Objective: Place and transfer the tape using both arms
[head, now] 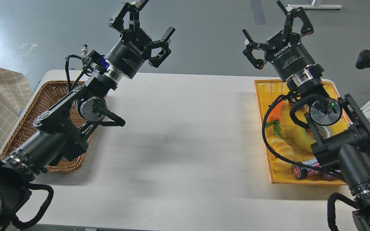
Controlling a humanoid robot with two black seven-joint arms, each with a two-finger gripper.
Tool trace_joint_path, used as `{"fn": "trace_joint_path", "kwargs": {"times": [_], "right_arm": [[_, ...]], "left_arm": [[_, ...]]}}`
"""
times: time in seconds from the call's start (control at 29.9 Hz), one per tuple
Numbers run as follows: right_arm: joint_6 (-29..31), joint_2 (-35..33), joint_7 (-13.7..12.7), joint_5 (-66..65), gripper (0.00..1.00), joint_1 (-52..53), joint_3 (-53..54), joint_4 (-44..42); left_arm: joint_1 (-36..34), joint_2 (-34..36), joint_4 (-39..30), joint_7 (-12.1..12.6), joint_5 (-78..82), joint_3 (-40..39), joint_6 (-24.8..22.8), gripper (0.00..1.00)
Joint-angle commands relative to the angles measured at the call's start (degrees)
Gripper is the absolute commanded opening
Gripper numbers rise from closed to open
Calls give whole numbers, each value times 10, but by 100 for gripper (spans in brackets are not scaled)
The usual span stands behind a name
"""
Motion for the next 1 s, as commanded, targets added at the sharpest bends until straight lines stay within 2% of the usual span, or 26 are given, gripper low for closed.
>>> {"fn": "trace_joint_path", "kwargs": {"times": [0.0,0.33,0.97], "right_arm": [[0,0,0,0,100,-1,0,1],[0,2,0,0,100,-2,1,2],[0,0,1,1,100,-3,0,4]], "left_arm": [[1,0,0,-2,1,-1,0,98],[0,2,0,3,0,-2,0,98],[-4,3,-3,-2,0,-6,0,98]]}}
